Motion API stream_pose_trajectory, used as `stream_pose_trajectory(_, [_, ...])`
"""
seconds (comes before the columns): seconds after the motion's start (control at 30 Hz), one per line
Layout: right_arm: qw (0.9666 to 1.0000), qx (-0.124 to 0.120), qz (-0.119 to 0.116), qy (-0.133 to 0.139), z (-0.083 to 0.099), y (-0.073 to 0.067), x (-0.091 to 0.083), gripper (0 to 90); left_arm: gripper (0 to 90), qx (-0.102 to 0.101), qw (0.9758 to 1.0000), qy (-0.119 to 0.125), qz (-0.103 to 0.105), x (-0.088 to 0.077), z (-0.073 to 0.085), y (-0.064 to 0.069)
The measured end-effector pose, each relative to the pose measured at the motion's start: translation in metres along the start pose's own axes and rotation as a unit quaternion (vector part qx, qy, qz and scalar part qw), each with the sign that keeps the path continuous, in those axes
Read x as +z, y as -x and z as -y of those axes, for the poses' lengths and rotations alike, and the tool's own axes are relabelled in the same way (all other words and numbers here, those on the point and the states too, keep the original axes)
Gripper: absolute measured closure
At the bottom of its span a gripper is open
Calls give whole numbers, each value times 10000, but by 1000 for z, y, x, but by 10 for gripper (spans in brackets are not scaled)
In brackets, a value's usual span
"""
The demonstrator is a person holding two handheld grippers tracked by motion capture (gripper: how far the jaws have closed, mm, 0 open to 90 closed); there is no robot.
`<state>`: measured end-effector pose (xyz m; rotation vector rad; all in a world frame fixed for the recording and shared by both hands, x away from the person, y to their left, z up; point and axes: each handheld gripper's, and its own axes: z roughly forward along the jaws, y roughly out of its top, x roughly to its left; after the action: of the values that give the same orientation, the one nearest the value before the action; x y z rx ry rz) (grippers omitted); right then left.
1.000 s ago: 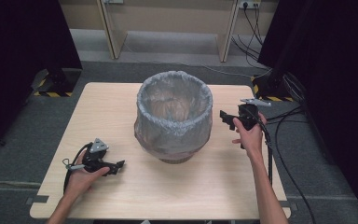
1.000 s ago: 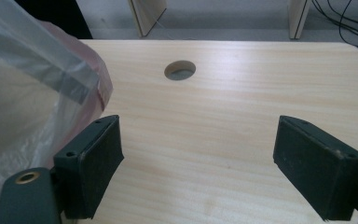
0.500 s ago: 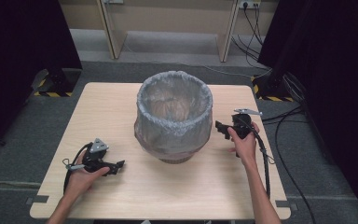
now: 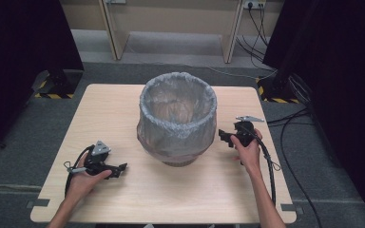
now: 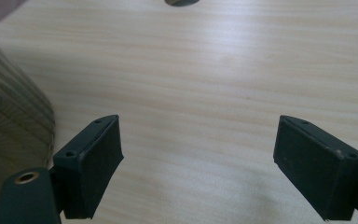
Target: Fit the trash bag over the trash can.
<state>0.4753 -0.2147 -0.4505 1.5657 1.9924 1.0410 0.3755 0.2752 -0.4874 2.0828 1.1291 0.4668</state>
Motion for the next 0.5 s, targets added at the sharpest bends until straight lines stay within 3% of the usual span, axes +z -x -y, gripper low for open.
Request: stream_pose_trajectory(0.5, [9986,-237,56,-466,18,-9,13,158,31,16,10000,-23,13,2,-2,-1])
